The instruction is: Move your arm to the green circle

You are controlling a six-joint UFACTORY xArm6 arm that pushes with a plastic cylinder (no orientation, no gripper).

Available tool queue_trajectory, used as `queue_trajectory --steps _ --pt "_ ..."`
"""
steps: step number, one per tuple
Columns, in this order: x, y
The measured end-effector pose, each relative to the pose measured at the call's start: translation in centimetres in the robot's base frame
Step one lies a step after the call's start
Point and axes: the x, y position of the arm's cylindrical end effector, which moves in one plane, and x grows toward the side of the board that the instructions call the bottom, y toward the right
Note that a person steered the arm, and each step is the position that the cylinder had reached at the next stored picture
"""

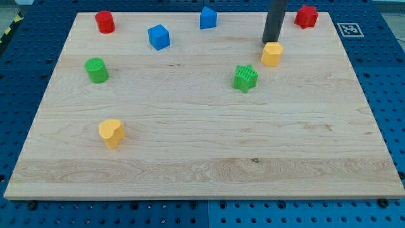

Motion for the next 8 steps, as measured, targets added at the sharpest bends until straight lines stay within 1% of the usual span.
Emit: queue_trajectory --steps 1,3,6,7,8 --pt "0.0 -1.7" --pt "1.3 -9.3" --pt "6.1 -17.2" --pt "6.8 -18.9" --pt "6.8 -18.9"
